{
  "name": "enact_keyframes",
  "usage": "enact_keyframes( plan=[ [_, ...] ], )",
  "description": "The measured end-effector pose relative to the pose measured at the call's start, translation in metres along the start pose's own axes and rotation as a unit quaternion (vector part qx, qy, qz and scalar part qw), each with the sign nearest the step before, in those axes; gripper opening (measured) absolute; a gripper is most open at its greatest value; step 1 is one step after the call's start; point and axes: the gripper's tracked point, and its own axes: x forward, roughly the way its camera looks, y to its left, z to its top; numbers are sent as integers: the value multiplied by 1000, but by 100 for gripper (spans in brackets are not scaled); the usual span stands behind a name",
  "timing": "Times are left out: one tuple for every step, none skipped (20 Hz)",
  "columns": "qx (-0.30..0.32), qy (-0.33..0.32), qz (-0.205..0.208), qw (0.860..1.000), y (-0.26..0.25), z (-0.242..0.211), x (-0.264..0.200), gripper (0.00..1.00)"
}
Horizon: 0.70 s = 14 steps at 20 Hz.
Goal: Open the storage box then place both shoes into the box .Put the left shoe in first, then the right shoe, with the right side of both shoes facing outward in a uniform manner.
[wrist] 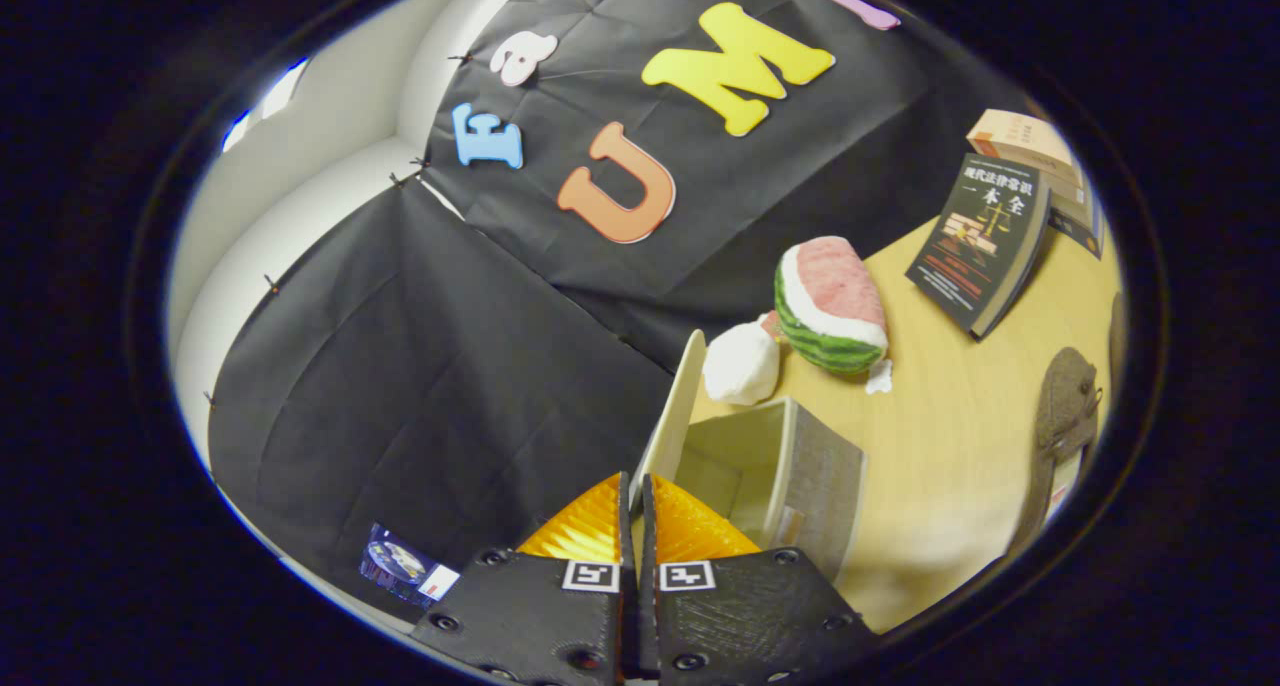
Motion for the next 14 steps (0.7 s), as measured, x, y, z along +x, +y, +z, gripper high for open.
enact_keyframes(
  plan=[
    [-7,1,8,1000,13,4,5,0],
    [-14,3,18,1000,29,5,9,0],
    [-24,4,27,999,45,7,15,0],
    [-38,7,37,999,60,8,23,0],
    [-54,11,44,998,75,7,32,0],
    [-72,18,49,996,90,4,43,0],
    [-89,23,52,994,102,0,53,0],
    [-103,30,58,993,117,-6,65,0],
    [-121,35,57,990,129,-10,77,0],
    [-144,38,54,987,139,-15,93,5],
    [-165,43,59,984,149,-22,101,11],
    [-187,46,60,979,157,-28,113,17],
    [-201,48,64,976,164,-33,120,21],
    [-210,50,68,974,170,-38,120,31]
  ],
)
